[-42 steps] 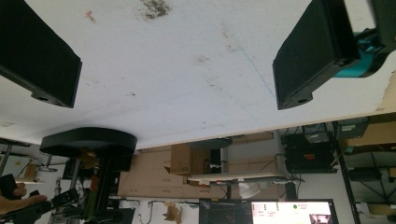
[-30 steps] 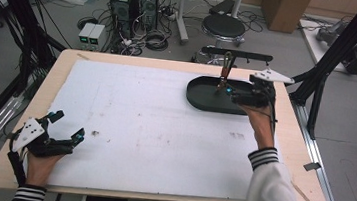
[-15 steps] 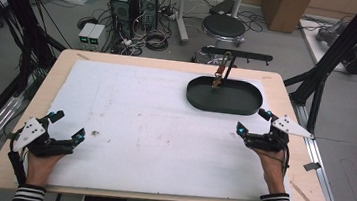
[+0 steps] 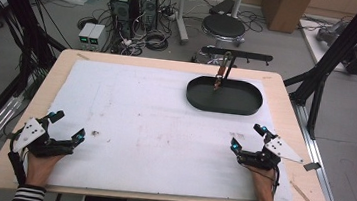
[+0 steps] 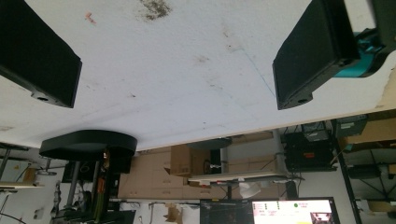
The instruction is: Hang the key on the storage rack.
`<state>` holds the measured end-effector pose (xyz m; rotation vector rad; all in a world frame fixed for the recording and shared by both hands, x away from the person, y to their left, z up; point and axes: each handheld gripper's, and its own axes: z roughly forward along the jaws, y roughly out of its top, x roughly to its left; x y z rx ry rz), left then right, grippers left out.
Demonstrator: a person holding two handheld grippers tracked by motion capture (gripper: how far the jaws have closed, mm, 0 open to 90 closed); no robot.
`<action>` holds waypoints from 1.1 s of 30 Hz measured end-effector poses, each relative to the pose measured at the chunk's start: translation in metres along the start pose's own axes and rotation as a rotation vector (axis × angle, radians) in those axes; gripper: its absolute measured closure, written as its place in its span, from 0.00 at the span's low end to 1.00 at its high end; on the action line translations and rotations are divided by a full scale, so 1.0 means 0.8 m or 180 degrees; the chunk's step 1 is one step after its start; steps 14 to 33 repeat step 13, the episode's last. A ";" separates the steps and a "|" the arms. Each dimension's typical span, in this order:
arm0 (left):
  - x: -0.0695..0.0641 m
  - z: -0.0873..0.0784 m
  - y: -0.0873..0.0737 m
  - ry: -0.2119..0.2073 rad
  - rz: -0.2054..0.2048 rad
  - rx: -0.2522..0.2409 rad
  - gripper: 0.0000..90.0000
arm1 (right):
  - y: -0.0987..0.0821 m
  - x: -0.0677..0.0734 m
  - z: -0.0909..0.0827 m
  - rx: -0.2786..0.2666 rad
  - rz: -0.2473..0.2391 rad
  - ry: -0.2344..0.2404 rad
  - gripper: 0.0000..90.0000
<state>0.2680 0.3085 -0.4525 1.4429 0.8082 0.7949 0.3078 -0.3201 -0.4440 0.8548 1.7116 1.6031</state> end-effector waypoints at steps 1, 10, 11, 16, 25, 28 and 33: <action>0.000 0.000 0.000 -0.0001 0.0004 0.0007 0.02 | -0.003 0.001 0.000 -0.0019 0.0085 0.0019 0.00; -0.001 0.000 0.000 -0.0008 0.0019 0.0005 0.02 | -0.009 0.002 0.001 -0.0001 0.0077 0.0011 0.00; -0.001 0.000 0.000 -0.0011 0.0019 0.0001 0.02 | -0.010 0.002 0.000 -0.0014 0.0093 0.0006 0.00; -0.001 -0.001 0.000 -0.0012 0.0034 -0.0005 0.02 | -0.010 0.002 -0.001 -0.0046 0.0115 -0.0005 0.00; -0.001 -0.001 0.000 -0.0012 0.0034 -0.0005 0.02 | -0.010 0.002 -0.001 -0.0046 0.0115 -0.0005 0.00; -0.001 -0.001 0.000 -0.0012 0.0034 -0.0005 0.02 | -0.010 0.002 -0.001 -0.0046 0.0115 -0.0005 0.00; -0.001 -0.001 0.000 -0.0012 0.0034 -0.0005 0.02 | -0.010 0.002 -0.001 -0.0046 0.0115 -0.0005 0.00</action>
